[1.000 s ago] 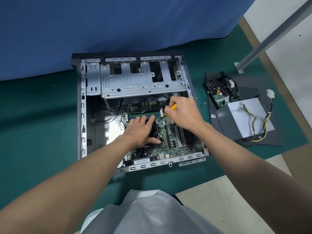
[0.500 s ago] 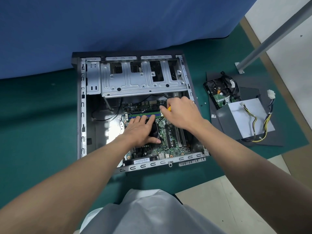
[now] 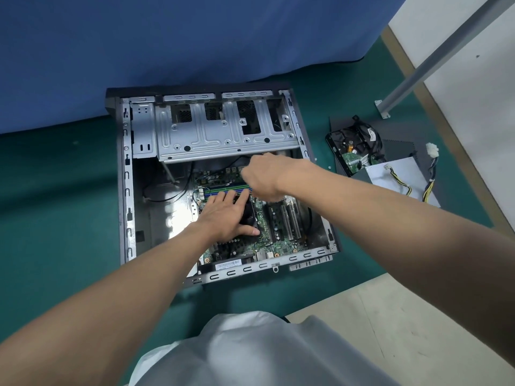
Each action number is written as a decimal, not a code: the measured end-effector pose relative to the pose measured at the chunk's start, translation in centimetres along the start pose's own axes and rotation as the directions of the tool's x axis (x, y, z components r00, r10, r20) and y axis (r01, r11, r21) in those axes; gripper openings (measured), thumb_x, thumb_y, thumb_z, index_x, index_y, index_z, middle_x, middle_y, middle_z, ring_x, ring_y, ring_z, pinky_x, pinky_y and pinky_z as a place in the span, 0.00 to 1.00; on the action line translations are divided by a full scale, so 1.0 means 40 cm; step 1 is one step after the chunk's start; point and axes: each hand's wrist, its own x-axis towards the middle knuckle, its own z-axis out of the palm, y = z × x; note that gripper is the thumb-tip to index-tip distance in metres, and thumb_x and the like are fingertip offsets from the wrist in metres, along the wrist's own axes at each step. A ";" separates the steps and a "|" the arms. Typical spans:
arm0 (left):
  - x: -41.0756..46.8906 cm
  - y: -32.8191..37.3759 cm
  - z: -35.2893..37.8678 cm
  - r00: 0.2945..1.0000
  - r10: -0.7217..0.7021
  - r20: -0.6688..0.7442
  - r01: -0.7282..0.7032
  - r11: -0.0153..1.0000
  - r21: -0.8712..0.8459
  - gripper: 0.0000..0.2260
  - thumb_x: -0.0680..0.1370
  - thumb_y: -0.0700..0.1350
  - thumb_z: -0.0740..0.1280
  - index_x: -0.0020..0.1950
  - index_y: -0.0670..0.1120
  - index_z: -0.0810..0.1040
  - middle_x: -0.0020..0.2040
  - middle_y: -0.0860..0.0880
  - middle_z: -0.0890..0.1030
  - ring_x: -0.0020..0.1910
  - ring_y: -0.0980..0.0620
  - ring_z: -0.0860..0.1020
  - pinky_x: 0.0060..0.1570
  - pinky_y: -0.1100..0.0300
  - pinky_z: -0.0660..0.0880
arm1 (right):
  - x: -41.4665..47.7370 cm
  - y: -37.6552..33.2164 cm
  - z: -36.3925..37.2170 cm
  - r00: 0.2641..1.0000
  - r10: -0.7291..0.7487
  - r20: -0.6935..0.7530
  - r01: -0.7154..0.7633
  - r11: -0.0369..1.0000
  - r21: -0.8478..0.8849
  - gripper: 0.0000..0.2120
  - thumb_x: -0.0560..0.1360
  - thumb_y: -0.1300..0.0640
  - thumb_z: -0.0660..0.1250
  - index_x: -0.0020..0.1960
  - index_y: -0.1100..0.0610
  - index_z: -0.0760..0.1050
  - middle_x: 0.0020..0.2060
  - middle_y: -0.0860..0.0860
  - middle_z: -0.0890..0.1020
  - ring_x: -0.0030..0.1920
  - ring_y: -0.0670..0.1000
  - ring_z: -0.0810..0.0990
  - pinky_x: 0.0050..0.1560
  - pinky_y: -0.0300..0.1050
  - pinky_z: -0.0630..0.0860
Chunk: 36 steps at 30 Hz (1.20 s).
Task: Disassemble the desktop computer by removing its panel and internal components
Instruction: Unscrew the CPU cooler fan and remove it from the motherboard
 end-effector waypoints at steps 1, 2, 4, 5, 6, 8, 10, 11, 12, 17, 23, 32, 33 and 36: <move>0.001 0.000 0.001 1.000 0.003 -0.003 -0.003 1.000 0.003 0.45 0.71 0.72 0.59 0.78 0.48 0.47 0.74 0.42 0.59 0.71 0.39 0.59 0.70 0.46 0.56 | -0.003 -0.004 0.005 0.999 -0.038 -0.017 0.037 0.997 -0.064 0.08 0.78 0.61 0.62 0.57 0.59 0.73 0.49 0.57 0.73 0.49 0.58 0.76 0.40 0.48 0.68; 0.002 0.000 0.002 1.000 0.004 -0.006 -0.004 1.000 0.006 0.45 0.71 0.72 0.59 0.78 0.48 0.47 0.74 0.42 0.59 0.71 0.40 0.59 0.70 0.46 0.56 | -0.002 -0.004 0.010 0.997 -0.076 -0.035 0.071 0.991 -0.117 0.10 0.78 0.61 0.62 0.60 0.59 0.73 0.52 0.57 0.74 0.52 0.59 0.76 0.40 0.48 0.68; 0.002 -0.001 0.002 1.000 0.000 -0.001 0.000 1.000 0.003 0.46 0.71 0.73 0.59 0.79 0.49 0.45 0.74 0.41 0.58 0.72 0.39 0.58 0.70 0.47 0.55 | -0.002 0.003 0.008 0.994 -0.102 -0.049 0.094 0.986 -0.135 0.10 0.78 0.62 0.61 0.59 0.59 0.72 0.52 0.57 0.74 0.48 0.57 0.75 0.38 0.47 0.67; 0.002 -0.003 0.002 1.000 -0.005 0.007 0.005 1.000 -0.003 0.47 0.71 0.73 0.59 0.79 0.49 0.44 0.75 0.41 0.57 0.73 0.39 0.57 0.71 0.47 0.55 | 0.001 0.010 0.005 0.996 -0.073 -0.057 0.067 0.993 -0.092 0.07 0.78 0.62 0.61 0.55 0.60 0.73 0.48 0.57 0.73 0.43 0.56 0.74 0.35 0.46 0.66; 0.002 -0.004 0.003 1.000 -0.010 0.015 0.010 1.000 -0.012 0.47 0.71 0.73 0.59 0.79 0.49 0.43 0.76 0.41 0.56 0.73 0.39 0.57 0.71 0.47 0.54 | 0.000 0.018 0.002 0.995 -0.047 -0.086 0.045 0.999 -0.027 0.03 0.77 0.60 0.63 0.49 0.59 0.72 0.44 0.56 0.71 0.39 0.55 0.72 0.33 0.45 0.64; 0.002 -0.004 0.004 1.000 -0.014 0.015 0.015 1.000 -0.022 0.47 0.71 0.73 0.59 0.79 0.50 0.42 0.76 0.41 0.56 0.73 0.39 0.57 0.71 0.47 0.55 | 0.000 0.032 0.011 0.994 0.056 -0.099 -0.041 0.988 0.152 0.16 0.76 0.50 0.65 0.39 0.61 0.66 0.37 0.52 0.69 0.40 0.55 0.71 0.37 0.44 0.65; 0.001 -0.004 0.004 1.000 -0.015 0.015 0.015 1.000 -0.015 0.48 0.71 0.73 0.59 0.79 0.50 0.42 0.76 0.41 0.56 0.73 0.39 0.57 0.71 0.47 0.55 | 0.000 0.031 0.025 0.976 0.203 -0.072 -0.159 0.904 0.398 0.21 0.77 0.45 0.62 0.34 0.60 0.68 0.31 0.51 0.71 0.41 0.55 0.76 0.41 0.44 0.71; 0.002 -0.004 0.004 1.000 -0.015 0.016 0.015 1.000 -0.015 0.48 0.71 0.73 0.59 0.79 0.50 0.41 0.76 0.41 0.55 0.73 0.39 0.56 0.71 0.47 0.55 | 0.003 0.026 0.026 0.962 0.270 -0.040 -0.215 0.841 0.496 0.19 0.78 0.48 0.60 0.34 0.60 0.70 0.29 0.52 0.73 0.36 0.54 0.79 0.39 0.43 0.74; 0.001 -0.004 0.004 1.000 -0.014 0.014 0.014 1.000 -0.016 0.48 0.71 0.73 0.59 0.79 0.50 0.41 0.76 0.41 0.56 0.73 0.39 0.56 0.71 0.47 0.54 | 0.006 0.025 0.027 0.950 0.312 -0.004 -0.256 0.788 0.560 0.16 0.78 0.53 0.58 0.35 0.61 0.70 0.27 0.52 0.74 0.27 0.51 0.79 0.33 0.40 0.76; 0.000 -0.002 0.005 1.000 -0.006 -0.010 0.006 1.000 -0.024 0.47 0.71 0.73 0.59 0.79 0.50 0.43 0.75 0.41 0.57 0.72 0.40 0.58 0.70 0.47 0.55 | 0.019 0.003 -0.008 0.965 0.240 0.102 -0.261 0.880 0.398 0.12 0.76 0.65 0.58 0.34 0.61 0.69 0.31 0.54 0.72 0.28 0.50 0.69 0.29 0.41 0.69; -0.001 -0.003 0.007 1.000 -0.006 -0.009 0.006 1.000 -0.025 0.47 0.71 0.73 0.59 0.79 0.50 0.44 0.75 0.41 0.57 0.73 0.40 0.57 0.71 0.47 0.55 | -0.005 -0.002 0.010 0.991 0.135 -0.018 -0.132 0.987 0.091 0.03 0.75 0.65 0.61 0.43 0.61 0.68 0.42 0.56 0.71 0.42 0.58 0.73 0.41 0.47 0.69; 0.000 -0.006 0.008 1.000 -0.012 -0.014 0.012 0.999 -0.031 0.47 0.71 0.73 0.59 0.79 0.50 0.43 0.75 0.41 0.58 0.72 0.40 0.58 0.70 0.48 0.55 | 0.001 0.043 0.003 0.998 0.006 -0.068 0.001 0.995 0.099 0.19 0.75 0.55 0.69 0.32 0.59 0.64 0.30 0.50 0.67 0.39 0.54 0.73 0.34 0.43 0.68; 0.000 -0.006 0.008 1.000 -0.009 -0.018 0.009 1.000 -0.030 0.47 0.71 0.73 0.59 0.79 0.50 0.43 0.74 0.41 0.59 0.72 0.41 0.58 0.69 0.49 0.56 | 0.002 0.039 0.008 0.993 0.105 -0.049 -0.088 0.959 0.268 0.20 0.75 0.51 0.68 0.32 0.59 0.65 0.29 0.51 0.69 0.37 0.53 0.75 0.36 0.44 0.72; -0.002 -0.006 0.009 1.000 -0.012 -0.016 0.011 0.999 -0.037 0.47 0.71 0.73 0.59 0.79 0.50 0.42 0.75 0.41 0.57 0.72 0.41 0.57 0.70 0.49 0.55 | 0.022 0.034 0.024 0.902 0.357 0.243 -0.418 0.578 0.701 0.07 0.80 0.56 0.57 0.51 0.58 0.71 0.29 0.54 0.72 0.19 0.48 0.68 0.22 0.37 0.66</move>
